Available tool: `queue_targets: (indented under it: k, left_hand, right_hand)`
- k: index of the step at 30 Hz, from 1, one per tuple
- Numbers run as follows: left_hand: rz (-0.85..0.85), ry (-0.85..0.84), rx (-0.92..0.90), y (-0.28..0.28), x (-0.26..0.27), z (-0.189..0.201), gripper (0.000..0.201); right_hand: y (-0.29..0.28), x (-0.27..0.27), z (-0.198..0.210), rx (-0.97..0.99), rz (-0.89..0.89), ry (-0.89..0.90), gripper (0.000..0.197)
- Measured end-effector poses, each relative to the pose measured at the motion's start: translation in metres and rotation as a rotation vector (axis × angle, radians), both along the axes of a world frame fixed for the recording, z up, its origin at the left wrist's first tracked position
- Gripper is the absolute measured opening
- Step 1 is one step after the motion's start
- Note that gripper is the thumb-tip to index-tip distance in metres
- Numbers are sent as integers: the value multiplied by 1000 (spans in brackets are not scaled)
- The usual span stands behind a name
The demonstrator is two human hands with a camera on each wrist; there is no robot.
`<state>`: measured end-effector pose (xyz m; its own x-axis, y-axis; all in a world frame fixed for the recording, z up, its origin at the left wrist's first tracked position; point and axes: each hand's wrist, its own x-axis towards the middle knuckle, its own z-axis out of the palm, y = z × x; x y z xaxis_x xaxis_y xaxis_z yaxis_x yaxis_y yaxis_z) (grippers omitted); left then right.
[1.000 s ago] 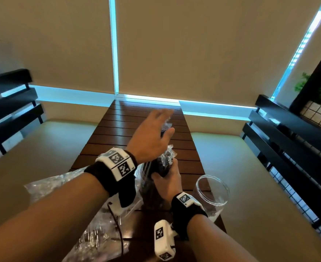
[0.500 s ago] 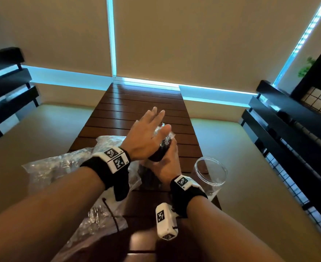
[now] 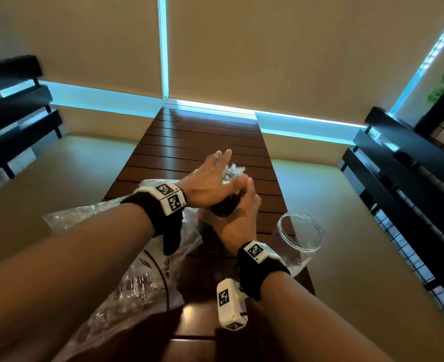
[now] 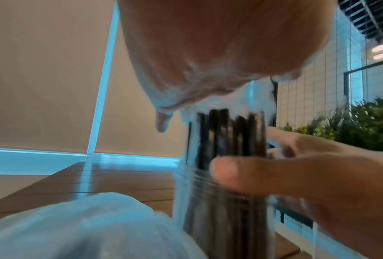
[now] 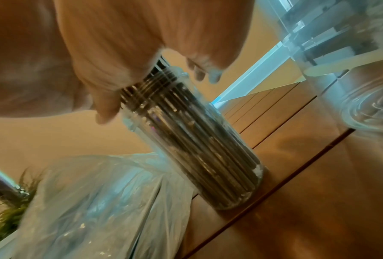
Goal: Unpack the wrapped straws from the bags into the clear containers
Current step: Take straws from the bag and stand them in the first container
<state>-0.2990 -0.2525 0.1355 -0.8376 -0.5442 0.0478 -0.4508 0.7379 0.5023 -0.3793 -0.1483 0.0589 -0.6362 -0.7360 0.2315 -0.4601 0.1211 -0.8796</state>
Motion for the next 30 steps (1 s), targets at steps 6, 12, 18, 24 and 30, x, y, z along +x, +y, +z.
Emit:
queue_targets:
  k: [6,12,18,24,30]
  left_hand:
    - [143,-55,247,-24,75,33,85]
    - [158,-767,-101,-27,122,-29,112]
    - [127,-574,-117,-23,134,-34,50]
    - [70,-579,-40,-24,135,-23,56]
    - [57,-555,-34,-23,135,-19,49]
  right_hand:
    - [9,23,32,-224,-207,339,68]
    - [7,61,31,-248,232,685,12]
    - [1,86,-7,597,494,702,37]
    - [-26,97,-32,718,359,659,33]
    - [-48,93,-15,648,126,277,25]
